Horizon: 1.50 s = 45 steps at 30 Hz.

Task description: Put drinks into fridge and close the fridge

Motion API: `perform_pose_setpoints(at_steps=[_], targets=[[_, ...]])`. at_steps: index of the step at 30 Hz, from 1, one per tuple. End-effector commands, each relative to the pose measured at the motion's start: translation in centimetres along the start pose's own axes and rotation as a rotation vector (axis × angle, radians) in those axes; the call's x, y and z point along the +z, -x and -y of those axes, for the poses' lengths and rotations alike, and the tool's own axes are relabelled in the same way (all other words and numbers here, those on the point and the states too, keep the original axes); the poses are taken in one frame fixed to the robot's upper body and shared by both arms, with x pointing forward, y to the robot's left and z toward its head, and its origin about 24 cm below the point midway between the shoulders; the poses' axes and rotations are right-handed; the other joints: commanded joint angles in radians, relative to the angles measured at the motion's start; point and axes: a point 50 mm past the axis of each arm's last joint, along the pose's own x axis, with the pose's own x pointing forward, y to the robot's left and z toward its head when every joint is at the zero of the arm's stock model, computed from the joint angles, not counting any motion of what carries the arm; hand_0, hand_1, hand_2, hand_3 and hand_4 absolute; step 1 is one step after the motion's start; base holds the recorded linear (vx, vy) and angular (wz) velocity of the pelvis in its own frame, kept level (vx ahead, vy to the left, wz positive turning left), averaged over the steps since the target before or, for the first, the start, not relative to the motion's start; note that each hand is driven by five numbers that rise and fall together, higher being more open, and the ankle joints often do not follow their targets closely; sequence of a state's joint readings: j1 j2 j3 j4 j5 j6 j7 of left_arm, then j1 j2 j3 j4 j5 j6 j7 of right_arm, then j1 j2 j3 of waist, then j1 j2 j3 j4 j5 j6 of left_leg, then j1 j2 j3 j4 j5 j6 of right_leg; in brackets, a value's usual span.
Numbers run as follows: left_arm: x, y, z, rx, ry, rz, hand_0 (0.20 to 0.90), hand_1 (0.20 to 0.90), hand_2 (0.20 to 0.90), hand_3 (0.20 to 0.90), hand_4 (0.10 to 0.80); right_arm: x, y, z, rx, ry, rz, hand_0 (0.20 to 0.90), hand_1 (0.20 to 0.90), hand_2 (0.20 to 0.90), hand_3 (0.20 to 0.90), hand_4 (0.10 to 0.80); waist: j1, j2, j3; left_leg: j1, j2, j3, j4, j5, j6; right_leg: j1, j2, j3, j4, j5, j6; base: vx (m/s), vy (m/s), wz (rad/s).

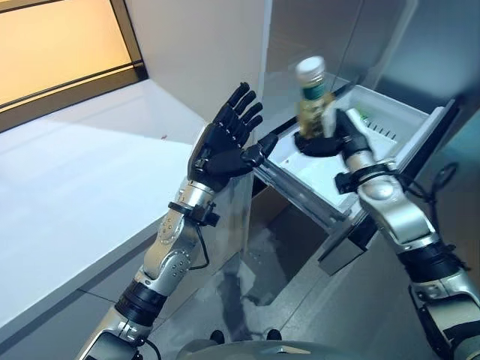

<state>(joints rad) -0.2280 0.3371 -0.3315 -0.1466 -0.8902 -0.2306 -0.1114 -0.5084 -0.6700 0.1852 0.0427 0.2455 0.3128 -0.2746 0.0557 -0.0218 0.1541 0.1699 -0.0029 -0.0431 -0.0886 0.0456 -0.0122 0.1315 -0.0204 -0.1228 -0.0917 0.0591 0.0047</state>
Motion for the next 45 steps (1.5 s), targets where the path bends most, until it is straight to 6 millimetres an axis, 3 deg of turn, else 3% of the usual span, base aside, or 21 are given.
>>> perform_pose_setpoints(at_steps=[1,10,17,21,24,29,31,37,45], targets=[[2.2,-1.0,3.0,-0.238,0.051,0.077,0.9,0.9,0.9,0.9,0.8,12.7,-1.2,6.2,-0.302,-0.091,0.561,0.3,0.3,0.3,0.2,0.1,0.009,-0.033,-0.09,-0.01,-0.04,-0.022,0.011,-0.061,0.027,0.042,0.011,0.023,0.02,-0.053,0.014,0.051,-0.009,0.1],[-1.4,1.9,2.3,-0.298,0.227,-0.266,0.9,0.9,0.9,0.9,0.8,10.2,-3.1,10.4,-0.466,0.022,0.43,0.3,0.3,0.3,0.2,0.1,0.053,-0.016,-0.086,-0.007,-0.041,-0.05,0.011,-0.055,0.02,0.057,-0.001,-0.027,0.02,-0.058,0.017,0.079,-0.003,0.14],[-6.3,7.9,1.5,-0.249,0.478,-0.676,0.9,0.9,0.9,0.9,0.8,8.6,-4.3,13.8,-0.51,0.077,0.327,0.3,0.3,0.3,0.2,0.1,0.086,0.018,-0.042,-0.044,-0.042,-0.077,0.048,-0.056,0.017,0.022,-0.017,-0.057,0.069,-0.081,0.012,0.033,0.014,0.23],[-7.5,10.7,-1.1,-0.149,0.441,-0.828,0.9,0.9,0.9,0.9,0.8,9.5,-4.5,17.1,-0.56,0.085,0.3,0.3,0.3,0.3,0.2,0.1,0.089,0.051,0.026,-0.124,-0.052,-0.11,0.064,-0.042,0.02,-0.064,-0.014,-0.054,0.102,-0.085,0.004,-0.186,0.012,0.24],[-7.9,12.2,-3.6,-0.038,0.32,-0.884,0.9,0.9,0.9,0.9,0.8,9.3,-4.7,18.4,-0.576,0.11,0.24,0.3,0.3,0.3,0.2,0.1,0.095,0.064,0.08,-0.164,-0.049,-0.121,0.065,-0.035,0.019,-0.103,-0.009,-0.053,0.104,-0.083,0.0,-0.153,-0.065,0.2],[-9.3,16.7,-8.2,0.129,0.039,-1.02,0.9,0.9,0.9,0.9,0.8,6.9,-5.5,17.8,-0.506,0.103,0.061,0.3,0.3,0.3,0.2,0.1,0.099,0.058,0.145,-0.215,-0.031,-0.12,0.058,-0.019,0.014,-0.15,0.005,-0.041,0.105,-0.076,-0.004,-0.077,-0.11,0.06],[-9.6,17.6,-9.4,0.192,-0.038,-1.04,0.9,0.9,0.9,0.9,0.8,5.7,-5.8,17.3,-0.466,0.122,-0.012,0.3,0.3,0.3,0.2,0.1,0.097,0.054,0.161,-0.225,-0.024,-0.115,0.051,-0.013,0.012,-0.161,0.009,-0.038,0.103,-0.073,-0.004,-0.034,-0.087,-0.02],[-9.7,18.3,-12.3,0.356,-0.225,-1.056,0.9,0.9,0.9,0.9,0.8,3.5,-6.2,16.1,-0.379,0.242,-0.156,0.3,0.3,0.3,0.2,0.1,0.091,0.042,0.214,-0.271,-0.016,-0.097,0.049,0.0,0.008,-0.216,0.013,-0.033,0.117,-0.065,-0.005,-0.076,-0.06,-0.06],[-9.5,18.4,-14.1,0.455,-0.304,-1.112,0.9,0.9,0.9,0.9,0.8,1.8,-6.5,14.9,-0.179,0.435,-0.374,0.3,0.3,0.3,0.2,0.1,0.082,0.024,0.24,-0.296,-0.015,-0.063,0.057,0.005,0.004,-0.245,0.015,-0.029,0.122,-0.055,-0.006,-0.026,-0.012,-0.1]])
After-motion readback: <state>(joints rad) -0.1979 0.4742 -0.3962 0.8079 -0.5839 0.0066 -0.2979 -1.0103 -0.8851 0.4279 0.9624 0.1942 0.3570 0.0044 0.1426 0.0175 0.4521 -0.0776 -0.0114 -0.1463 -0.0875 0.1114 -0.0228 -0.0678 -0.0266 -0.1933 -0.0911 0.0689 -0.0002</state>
